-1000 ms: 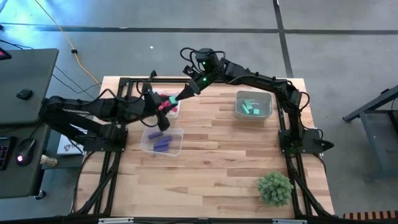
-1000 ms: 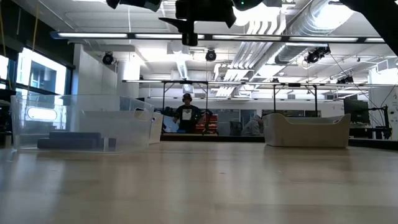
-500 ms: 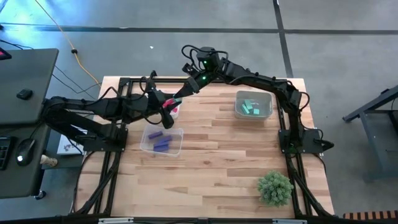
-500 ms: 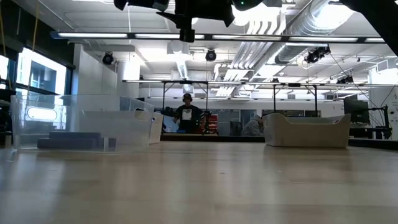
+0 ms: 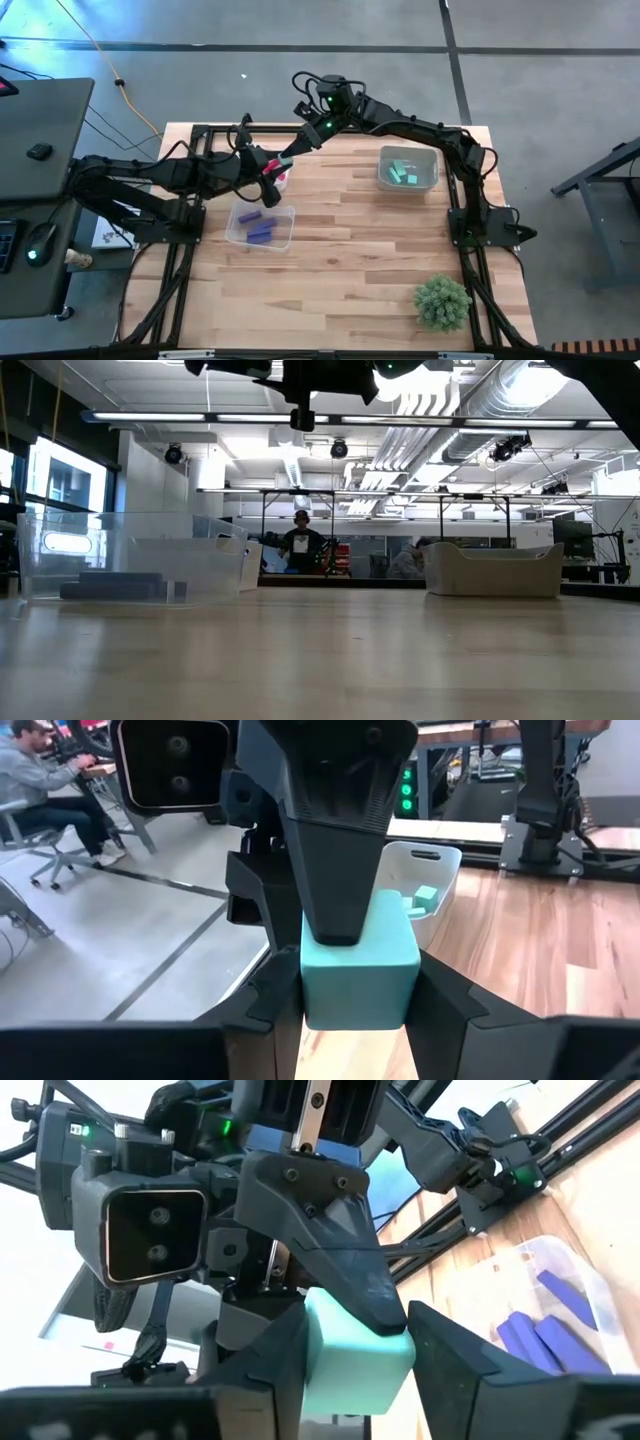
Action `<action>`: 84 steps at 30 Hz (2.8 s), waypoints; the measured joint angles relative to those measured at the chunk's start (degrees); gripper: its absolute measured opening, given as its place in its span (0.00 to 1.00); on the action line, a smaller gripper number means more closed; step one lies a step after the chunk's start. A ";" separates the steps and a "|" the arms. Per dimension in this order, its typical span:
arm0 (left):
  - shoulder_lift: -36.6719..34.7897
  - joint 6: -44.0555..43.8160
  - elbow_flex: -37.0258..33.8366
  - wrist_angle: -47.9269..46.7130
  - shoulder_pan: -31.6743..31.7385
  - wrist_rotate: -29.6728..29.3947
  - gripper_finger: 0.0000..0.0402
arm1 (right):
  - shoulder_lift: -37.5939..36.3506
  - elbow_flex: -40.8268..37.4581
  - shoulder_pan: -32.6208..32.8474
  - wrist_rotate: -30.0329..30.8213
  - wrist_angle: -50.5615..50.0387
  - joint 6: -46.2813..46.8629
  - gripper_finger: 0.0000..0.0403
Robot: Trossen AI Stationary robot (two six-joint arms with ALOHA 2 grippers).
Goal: Sort & place blocks by color
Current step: Put the light blue block into the grey bin
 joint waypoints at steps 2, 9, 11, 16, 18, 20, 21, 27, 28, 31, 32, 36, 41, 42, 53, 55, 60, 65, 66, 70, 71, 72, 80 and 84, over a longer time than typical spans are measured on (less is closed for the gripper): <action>0.00 0.72 0.00 0.00 0.00 0.14 0.29 | 0.00 0.00 0.00 0.00 -0.01 -0.11 0.32; 0.02 0.84 0.00 -0.04 0.00 -0.26 0.34 | 0.00 0.00 0.04 0.60 0.05 -0.42 0.31; 0.02 1.39 0.00 -0.04 0.00 -0.35 0.33 | 0.00 0.00 0.07 0.60 0.05 -0.54 0.31; 0.02 2.55 0.00 0.04 0.08 -0.51 0.29 | -0.02 0.00 0.11 0.45 0.10 0.02 0.34; 0.02 3.69 0.00 0.10 0.32 -0.48 0.28 | -0.02 0.00 0.11 0.48 0.12 0.02 0.37; 0.02 4.50 0.00 0.20 0.58 -0.46 0.28 | -0.02 0.00 0.11 0.58 0.14 0.10 0.39; 0.04 4.60 0.00 0.34 0.78 -0.50 0.28 | -0.02 0.00 0.13 0.60 0.14 0.24 0.40; 0.04 5.19 0.00 0.66 0.92 -1.42 0.28 | -0.02 0.00 0.33 1.13 -0.36 0.46 0.42; 0.04 5.22 0.00 0.72 0.93 -1.43 0.28 | -0.03 0.00 0.35 1.66 -0.37 0.46 0.42; 0.04 5.24 0.00 0.79 0.98 -1.45 0.28 | -0.11 0.00 0.24 2.48 -0.47 0.46 0.40; 0.04 5.28 0.00 0.79 0.98 -1.46 0.28 | -0.11 0.00 0.24 2.46 -0.51 0.48 0.39; 0.04 5.81 -0.02 0.69 0.96 -1.88 0.29 | -0.13 0.00 0.55 2.60 -0.64 0.69 0.31; 0.04 8.26 -0.02 0.59 0.96 -1.87 0.31 | -0.17 0.04 0.83 3.45 -0.67 0.36 0.31; 0.04 8.73 -0.02 0.61 0.96 -1.79 0.32 | -0.17 0.04 0.85 3.60 -0.67 0.30 0.31; 0.04 9.08 -0.02 1.33 0.96 -0.71 0.43 | -0.15 0.07 1.09 7.16 -0.54 -0.35 0.30; 0.04 9.08 -0.02 1.29 0.96 -0.04 0.46 | -0.15 0.07 1.07 7.87 -0.91 -0.36 0.30; -0.23 9.13 -0.02 0.08 0.98 -0.35 0.53 | -0.15 0.07 0.52 10.50 -4.10 -1.33 0.30; -1.15 11.18 -0.02 -2.01 1.12 -1.79 0.56 | -0.11 0.07 -0.44 16.34 -11.74 -4.51 0.30; -1.32 11.62 -0.02 -1.86 1.28 -1.81 0.56 | -0.11 0.07 -0.61 17.64 -13.48 -5.21 0.30; -1.68 12.29 -0.02 -2.62 2.32 -1.84 0.56 | -0.11 0.07 -1.10 23.55 -19.93 -7.91 0.30; -1.78 12.29 0.00 -2.67 2.69 -1.83 0.56 | -0.11 0.07 -1.24 25.21 -21.55 -8.59 0.30; -1.84 12.30 0.00 -3.08 3.05 -1.82 0.56 | -0.11 0.07 -1.33 26.93 -23.19 -8.96 0.30; -1.79 12.14 -0.02 -8.60 5.36 -1.00 0.56 | -0.11 0.07 -1.31 42.92 -37.35 -11.57 0.30; -1.79 12.14 -0.02 -10.50 5.38 -0.90 0.56 | -0.09 0.07 -1.31 51.92 -45.82 -11.84 0.30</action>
